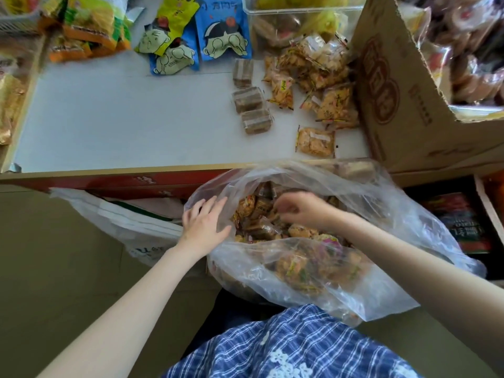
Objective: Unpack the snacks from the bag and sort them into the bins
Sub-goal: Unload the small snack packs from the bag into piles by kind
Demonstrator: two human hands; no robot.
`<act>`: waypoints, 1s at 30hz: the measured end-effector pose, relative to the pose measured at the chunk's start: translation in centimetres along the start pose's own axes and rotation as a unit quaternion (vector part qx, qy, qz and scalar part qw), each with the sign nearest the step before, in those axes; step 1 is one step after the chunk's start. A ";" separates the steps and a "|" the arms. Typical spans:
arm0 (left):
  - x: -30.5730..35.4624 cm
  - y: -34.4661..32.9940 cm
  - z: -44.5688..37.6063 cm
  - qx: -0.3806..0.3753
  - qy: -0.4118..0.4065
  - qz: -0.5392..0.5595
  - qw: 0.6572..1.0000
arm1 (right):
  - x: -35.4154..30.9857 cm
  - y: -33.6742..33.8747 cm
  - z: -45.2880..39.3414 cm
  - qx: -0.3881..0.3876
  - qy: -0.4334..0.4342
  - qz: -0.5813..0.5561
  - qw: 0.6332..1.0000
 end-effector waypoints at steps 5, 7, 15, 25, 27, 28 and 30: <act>-0.8 0.0 0.9 -0.029 0.000 -0.008 1.000 | 1.1 -5.0 -2.8 -0.069 -0.005 0.156 0.985; -1.1 -0.2 1.2 -0.044 -0.009 -0.018 0.999 | 1.9 -5.1 -2.9 -0.078 -0.008 0.206 0.975; 0.5 -0.3 0.9 -0.033 -0.041 0.011 0.999 | 8.3 -3.3 2.0 -0.025 -0.089 0.335 0.938; 2.7 -1.0 0.6 -0.098 -0.051 -0.059 0.992 | 9.5 -4.9 0.6 0.051 -0.165 -0.017 0.985; 2.6 -1.1 0.7 -0.103 -0.050 -0.065 0.991 | 9.4 -5.3 0.8 0.062 -0.152 -0.054 0.985; 2.6 -1.1 0.6 -0.106 -0.050 -0.067 0.991 | 9.3 -5.2 1.1 0.072 -0.150 -0.064 0.984; 2.5 -1.1 0.5 -0.108 -0.047 -0.068 0.991 | 9.0 -4.1 1.9 0.094 -0.140 -0.082 0.982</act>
Point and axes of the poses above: each hand's wrist, its own z-axis away from the middle knuckle, its own y-axis out of the back of the hand, x = y × z, the point moved 7 cm from there along -z, towards the middle knuckle, and after that the axes turned 6 degrees about -x, right-handed, at the moved point
